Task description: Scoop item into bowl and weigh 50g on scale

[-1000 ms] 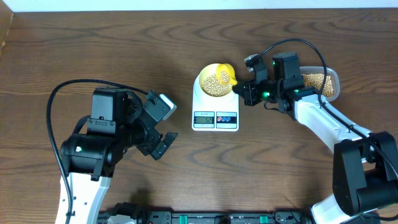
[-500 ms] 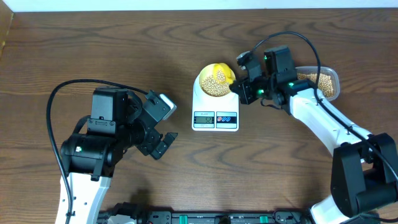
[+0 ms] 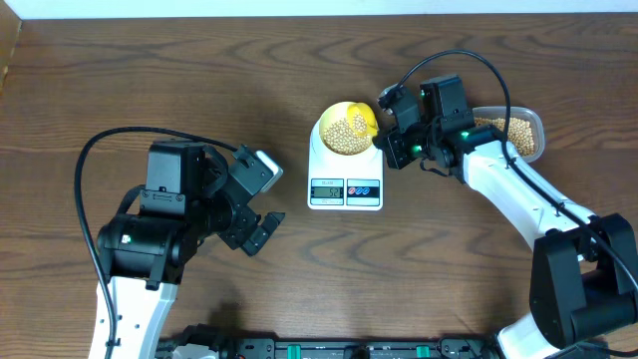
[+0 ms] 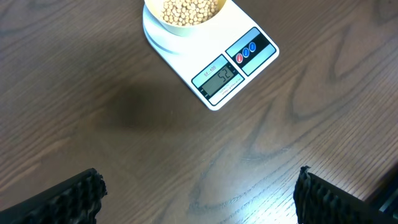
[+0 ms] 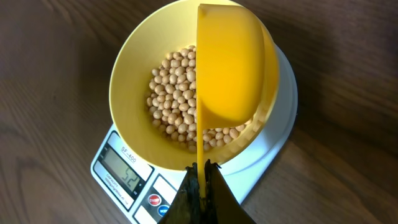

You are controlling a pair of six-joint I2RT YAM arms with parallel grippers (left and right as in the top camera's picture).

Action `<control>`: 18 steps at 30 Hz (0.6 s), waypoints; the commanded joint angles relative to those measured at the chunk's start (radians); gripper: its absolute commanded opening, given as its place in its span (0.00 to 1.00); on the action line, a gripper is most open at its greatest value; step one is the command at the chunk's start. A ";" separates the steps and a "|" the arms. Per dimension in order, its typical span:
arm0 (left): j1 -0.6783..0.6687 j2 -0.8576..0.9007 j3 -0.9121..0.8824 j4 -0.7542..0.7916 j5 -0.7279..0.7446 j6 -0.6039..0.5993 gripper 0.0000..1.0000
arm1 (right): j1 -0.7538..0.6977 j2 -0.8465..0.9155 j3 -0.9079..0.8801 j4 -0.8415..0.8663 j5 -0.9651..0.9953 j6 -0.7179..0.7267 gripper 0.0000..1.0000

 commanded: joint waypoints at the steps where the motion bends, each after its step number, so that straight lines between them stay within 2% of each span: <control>1: 0.005 0.000 0.019 -0.002 -0.002 0.018 0.99 | 0.011 -0.001 0.020 0.000 0.011 -0.018 0.01; 18: 0.005 0.000 0.019 -0.002 -0.002 0.018 0.99 | 0.038 -0.001 0.025 -0.047 0.065 -0.018 0.01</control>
